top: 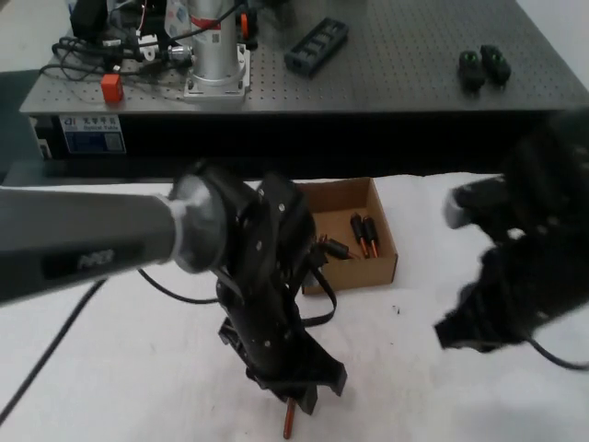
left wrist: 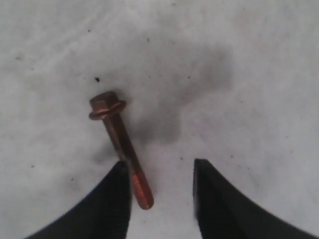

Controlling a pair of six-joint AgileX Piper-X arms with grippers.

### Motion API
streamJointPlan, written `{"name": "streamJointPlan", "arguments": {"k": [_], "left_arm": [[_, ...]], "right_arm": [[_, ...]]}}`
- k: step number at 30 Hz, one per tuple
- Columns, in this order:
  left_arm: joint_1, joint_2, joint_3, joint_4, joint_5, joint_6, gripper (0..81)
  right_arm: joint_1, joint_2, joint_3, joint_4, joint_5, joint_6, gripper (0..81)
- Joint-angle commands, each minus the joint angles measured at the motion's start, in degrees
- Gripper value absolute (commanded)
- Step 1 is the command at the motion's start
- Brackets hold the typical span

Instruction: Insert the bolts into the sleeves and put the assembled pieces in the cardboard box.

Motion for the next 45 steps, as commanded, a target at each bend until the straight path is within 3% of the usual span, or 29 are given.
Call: {"name": "streamJointPlan", "arguments": {"k": [1,8,19,26,31,35,37,45], "left_arm": [[-0.14,0.25,-0.54,-0.82,-0.65,-1.22,30.0],[-0.14,2.2,-0.54,-3.21,-3.39,-2.94,29.7],[-0.14,2.22,-0.54,-4.08,-3.14,-3.86,2.5],[-0.14,0.79,-1.07,-4.49,1.15,-3.86,0.6],[-0.14,-8.72,-0.43,-8.92,3.03,-5.26,0.6],[-0.14,-19.87,5.77,-21.39,4.0,-11.51,0.6],[-0.14,-25.17,10.54,-30.76,8.24,-15.28,0.6],[-0.14,-34.18,22.08,-57.3,15.04,-29.53,0.6]], "right_arm": [[-1.97,-8.18,4.08,-0.82,-0.59,0.69,0.7],[-3.61,-17.24,6.63,0.5,-0.59,1.12,0.7],[-3.61,-20.57,6.63,1.69,-0.59,2.21,0.7],[-3.61,-23.66,6.63,2.44,-1.22,2.36,0.7],[-3.61,-29.96,10.63,1.25,-10.65,5.82,0.7],[-2.21,-35.39,17.01,-6.74,-24.55,13.32,0.7],[-0.24,-36.54,20.24,-12.55,-30.81,18.06,0.7],[11.24,-33.01,24.22,-35.18,-31.87,29.72,0.7]]}}
